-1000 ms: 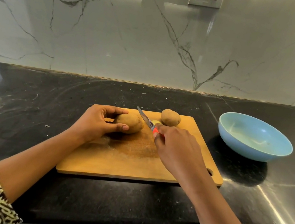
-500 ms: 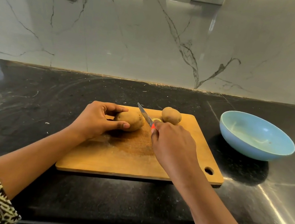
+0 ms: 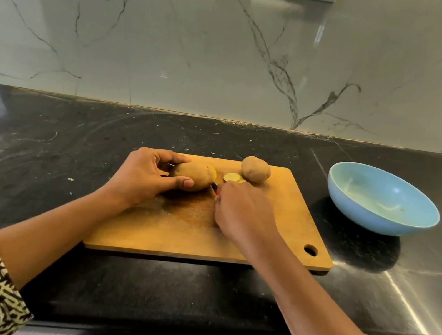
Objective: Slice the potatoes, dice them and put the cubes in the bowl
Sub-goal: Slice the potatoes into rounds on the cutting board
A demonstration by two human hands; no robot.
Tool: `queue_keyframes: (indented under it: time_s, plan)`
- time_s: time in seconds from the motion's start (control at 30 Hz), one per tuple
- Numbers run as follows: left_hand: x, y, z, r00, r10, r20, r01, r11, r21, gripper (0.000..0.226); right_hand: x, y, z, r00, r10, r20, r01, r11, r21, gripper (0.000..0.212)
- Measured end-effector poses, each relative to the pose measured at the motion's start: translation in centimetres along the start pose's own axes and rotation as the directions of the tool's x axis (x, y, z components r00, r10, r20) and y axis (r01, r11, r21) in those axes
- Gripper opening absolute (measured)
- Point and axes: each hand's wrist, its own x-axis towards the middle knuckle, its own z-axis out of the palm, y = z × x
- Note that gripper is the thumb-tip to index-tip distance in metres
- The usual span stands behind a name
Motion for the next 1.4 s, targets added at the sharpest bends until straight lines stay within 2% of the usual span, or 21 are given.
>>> queue_keyframes:
  time_s: [0.17, 0.27, 0.33, 0.4, 0.47, 0.53, 0.6, 0.63, 0.73, 0.77, 0.83, 0.9, 0.97, 1.0, 1.1, 1.17, 1.3, 1.4]
  plan:
    - [-0.1, -0.1, 0.0, 0.999, -0.035, -0.009, 0.034, 0.999, -0.030, 0.053, -3.4, 0.2, 0.3, 1.000, -0.009, 0.001, 0.009, 1.000, -0.003, 0.023]
    - [0.0, -0.1, -0.2, 0.998, -0.053, 0.027, 0.055, 0.996, -0.071, 0.050, -3.5, 1.0, 0.3, 0.999, 0.053, -0.003, -0.053, 0.998, 0.022, 0.025]
    - [-0.1, 0.0, -0.3, 0.998, -0.052, 0.045, 0.056, 0.995, -0.084, 0.048, -2.7, 2.0, 0.3, 0.992, 0.125, 0.003, -0.125, 0.988, 0.090, 0.027]
    - [-0.1, 0.0, -0.4, 0.997, -0.054, 0.055, 0.058, 0.994, -0.088, 0.049, -1.9, 3.1, 0.0, 0.980, 0.193, 0.043, -0.198, 0.948, 0.248, 0.030]
    - [-0.1, -0.1, -0.4, 0.997, -0.054, 0.059, 0.060, 0.994, -0.091, 0.049, -1.6, 4.1, -0.4, 0.961, 0.240, 0.134, -0.274, 0.793, 0.544, 0.029]
    - [-0.1, -0.1, -0.4, 0.997, -0.054, 0.059, 0.059, 0.994, -0.094, 0.050, -1.3, 5.1, -0.7, 0.936, 0.290, 0.198, -0.338, 0.590, 0.734, 0.028]
    - [0.0, -0.1, -0.4, 0.997, -0.051, 0.058, 0.056, 0.994, -0.091, 0.053, -0.8, 6.1, -0.8, 0.904, 0.321, 0.283, -0.406, 0.434, 0.804, 0.027]
    - [0.0, -0.1, -0.4, 0.997, -0.050, 0.058, 0.055, 0.994, -0.090, 0.055, -0.6, 6.6, -1.0, 0.888, 0.292, 0.355, -0.441, 0.321, 0.838, 0.028]
    - [0.0, -0.2, -0.4, 0.997, -0.049, 0.059, 0.054, 0.994, -0.090, 0.054, -0.1, 7.5, -1.3, 0.850, 0.065, 0.523, -0.515, -0.109, 0.850, 0.033]
    - [0.1, -0.2, -0.4, 0.997, -0.047, 0.062, 0.053, 0.994, -0.092, 0.054, 0.0, 7.7, -1.4, 0.839, 0.002, 0.544, -0.533, -0.194, 0.823, 0.034]
    - [0.1, -0.3, -0.4, 0.997, -0.046, 0.065, 0.052, 0.994, -0.094, 0.053, 0.4, 7.7, -1.5, 0.822, -0.074, 0.564, -0.561, -0.274, 0.781, 0.036]
    - [0.1, -0.3, -0.3, 0.997, -0.050, 0.061, 0.055, 0.994, -0.091, 0.055, 0.8, 7.4, -1.6, 0.804, -0.099, 0.586, -0.586, -0.304, 0.752, 0.038]
    - [0.1, -0.3, -0.3, 0.997, -0.052, 0.058, 0.057, 0.995, -0.086, 0.057, 1.2, 7.2, -1.7, 0.785, -0.078, 0.615, -0.609, -0.277, 0.743, 0.039]
    - [0.2, -0.3, -0.3, 0.997, -0.051, 0.058, 0.055, 0.995, -0.083, 0.057, 1.3, 7.1, -1.8, 0.779, -0.045, 0.625, -0.618, -0.224, 0.754, 0.039]
    - [0.1, -0.4, -0.3, 0.997, -0.043, 0.061, 0.048, 0.995, -0.082, 0.058, 1.6, 7.0, -1.7, 0.786, 0.102, 0.610, -0.618, 0.088, 0.781, 0.039]
    - [0.2, -0.5, -0.4, 0.997, -0.042, 0.063, 0.047, 0.995, -0.083, 0.059, 1.7, 6.9, -1.6, 0.799, 0.163, 0.579, -0.601, 0.253, 0.758, 0.038]
    - [0.2, -0.6, -0.4, 0.997, -0.037, 0.069, 0.043, 0.996, -0.082, 0.060, 1.5, 6.6, -1.5, 0.825, 0.264, 0.500, -0.564, 0.440, 0.699, 0.034]
    - [0.3, -0.6, -0.4, 0.997, -0.037, 0.069, 0.043, 0.996, -0.083, 0.059, 1.4, 6.4, -1.1, 0.876, 0.310, 0.370, -0.482, 0.613, 0.626, 0.030]
